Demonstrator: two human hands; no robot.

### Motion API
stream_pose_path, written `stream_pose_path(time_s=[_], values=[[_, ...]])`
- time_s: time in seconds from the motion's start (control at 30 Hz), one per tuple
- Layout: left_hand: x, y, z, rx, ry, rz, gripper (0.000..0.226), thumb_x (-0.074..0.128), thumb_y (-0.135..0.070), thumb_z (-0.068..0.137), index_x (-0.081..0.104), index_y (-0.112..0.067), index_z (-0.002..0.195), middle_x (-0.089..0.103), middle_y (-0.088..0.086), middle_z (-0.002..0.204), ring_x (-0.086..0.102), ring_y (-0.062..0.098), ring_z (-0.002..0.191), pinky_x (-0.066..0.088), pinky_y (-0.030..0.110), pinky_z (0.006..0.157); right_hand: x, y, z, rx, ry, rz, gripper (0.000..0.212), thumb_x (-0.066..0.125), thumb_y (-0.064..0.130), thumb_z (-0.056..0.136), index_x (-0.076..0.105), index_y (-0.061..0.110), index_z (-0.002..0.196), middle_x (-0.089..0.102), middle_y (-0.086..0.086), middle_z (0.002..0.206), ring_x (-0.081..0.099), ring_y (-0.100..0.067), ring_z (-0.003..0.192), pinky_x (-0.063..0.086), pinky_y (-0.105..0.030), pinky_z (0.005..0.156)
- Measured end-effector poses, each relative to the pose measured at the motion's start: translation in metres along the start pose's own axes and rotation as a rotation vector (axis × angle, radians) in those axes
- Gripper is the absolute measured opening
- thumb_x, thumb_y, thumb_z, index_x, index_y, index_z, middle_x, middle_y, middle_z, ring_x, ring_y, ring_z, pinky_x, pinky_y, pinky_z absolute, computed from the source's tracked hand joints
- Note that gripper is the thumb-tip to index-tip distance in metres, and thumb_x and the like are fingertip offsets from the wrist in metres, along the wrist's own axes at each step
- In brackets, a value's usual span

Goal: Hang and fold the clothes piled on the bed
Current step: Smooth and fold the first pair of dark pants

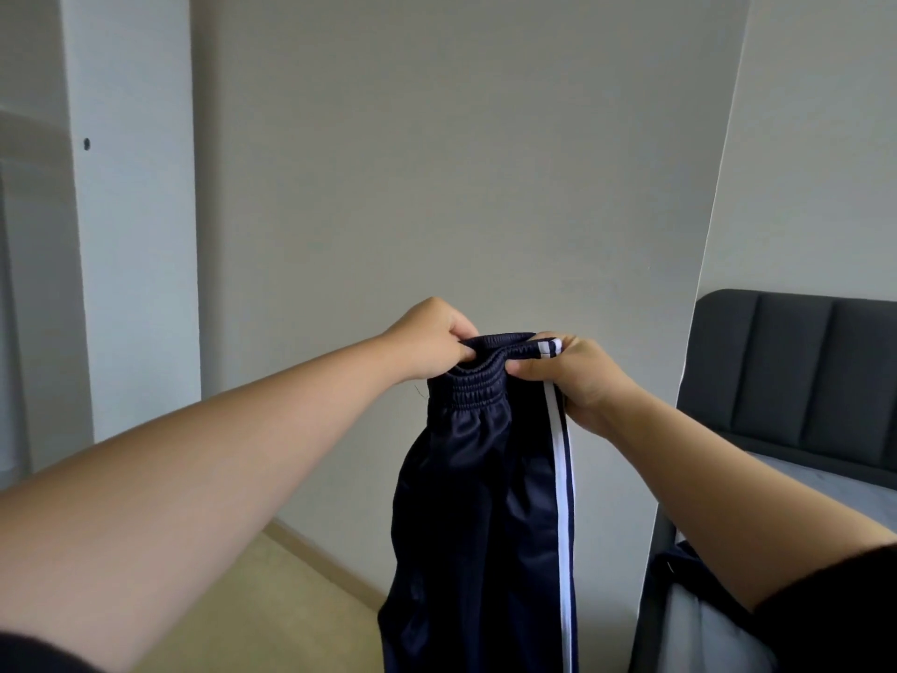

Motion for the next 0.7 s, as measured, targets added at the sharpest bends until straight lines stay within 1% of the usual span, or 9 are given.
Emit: stream_pose_path(time_s=[0.07,0.13,0.2,0.23,0.33,0.47,0.57,0.63,0.7], values=[[-0.002,-0.004,0.001,0.019,-0.054,-0.029,0.019,0.056,-0.01,0.092,0.074,-0.017,0.09,0.07,-0.006,0.084,0.062,0.01,0.081,0.047,0.021,0.07,-0.006,-0.002,0.001,-0.016,-0.087,0.003,0.017,0.069,-0.014,0.073,0.066,0.002,0.077,0.071,-0.01,0.07,0.069,-0.022,0.062,0.056,-0.027,0.059],[-0.005,-0.006,-0.002,0.05,-0.107,-0.178,0.018,0.05,-0.022,0.096,0.068,-0.019,0.095,0.064,-0.012,0.082,0.059,0.005,0.075,0.044,0.02,0.061,-0.017,-0.002,0.001,-0.033,-0.177,0.016,0.018,0.07,-0.013,0.073,0.065,0.004,0.074,0.069,-0.009,0.067,0.068,-0.021,0.06,0.057,-0.028,0.059],[0.002,-0.012,-0.007,0.103,-0.033,-0.298,0.014,0.056,-0.033,0.094,0.06,-0.019,0.094,0.062,-0.007,0.08,0.056,0.008,0.068,0.045,0.021,0.058,-0.027,0.001,0.001,-0.058,-0.242,0.023,0.018,0.071,-0.011,0.073,0.065,0.006,0.072,0.069,-0.008,0.066,0.067,-0.02,0.059,0.058,-0.029,0.061],[0.008,-0.013,-0.009,0.133,0.023,-0.242,0.017,0.064,-0.034,0.089,0.06,-0.018,0.091,0.063,-0.005,0.082,0.056,0.011,0.069,0.045,0.023,0.061,-0.031,0.002,0.0,-0.066,-0.251,0.025,0.019,0.071,-0.011,0.073,0.064,0.006,0.071,0.068,-0.007,0.065,0.066,-0.019,0.058,0.057,-0.028,0.06],[0.02,-0.007,-0.011,0.153,0.093,0.068,0.022,0.079,-0.028,0.074,0.066,-0.012,0.084,0.065,0.001,0.096,0.061,0.018,0.082,0.048,0.031,0.073,-0.031,0.002,-0.001,-0.057,-0.221,-0.007,0.019,0.073,-0.01,0.073,0.063,0.006,0.073,0.069,-0.007,0.064,0.068,-0.02,0.058,0.055,-0.027,0.056],[-0.002,0.016,-0.008,0.046,-0.042,-0.093,0.015,0.076,-0.022,0.078,0.069,-0.009,0.077,0.061,-0.001,0.069,0.055,0.013,0.065,0.042,0.025,0.064,-0.028,0.003,-0.003,-0.012,-0.096,-0.093,0.013,0.073,-0.004,0.075,0.064,0.004,0.08,0.068,-0.009,0.072,0.068,-0.02,0.064,0.055,-0.026,0.06],[-0.012,0.029,-0.007,0.013,-0.104,-0.158,0.016,0.073,-0.02,0.082,0.066,-0.012,0.071,0.057,-0.004,0.064,0.051,0.01,0.062,0.039,0.024,0.062,-0.026,0.004,-0.004,0.023,0.014,-0.175,0.012,0.07,-0.001,0.079,0.067,0.003,0.09,0.071,-0.008,0.083,0.069,-0.019,0.077,0.055,-0.024,0.07],[-0.014,0.032,-0.007,0.01,-0.136,-0.173,0.021,0.072,-0.02,0.082,0.062,-0.018,0.064,0.053,-0.009,0.057,0.047,0.005,0.055,0.036,0.019,0.057,-0.026,0.003,-0.005,0.035,0.038,-0.182,0.015,0.068,0.0,0.082,0.068,0.003,0.097,0.072,-0.008,0.091,0.069,-0.019,0.084,0.055,-0.024,0.074],[-0.015,0.032,-0.006,0.015,-0.164,-0.171,0.026,0.074,-0.02,0.081,0.059,-0.019,0.06,0.049,-0.015,0.049,0.043,0.001,0.047,0.033,0.013,0.049,-0.03,0.004,-0.005,0.019,0.009,-0.196,0.012,0.067,0.001,0.083,0.067,0.003,0.095,0.07,-0.008,0.089,0.067,-0.018,0.082,0.055,-0.025,0.073]])
Point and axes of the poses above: each hand's wrist, its own z-axis towards the middle knuckle, its own x-axis out of the palm, y = z × x, the point moved 10 cm from there along z, towards the middle knuckle
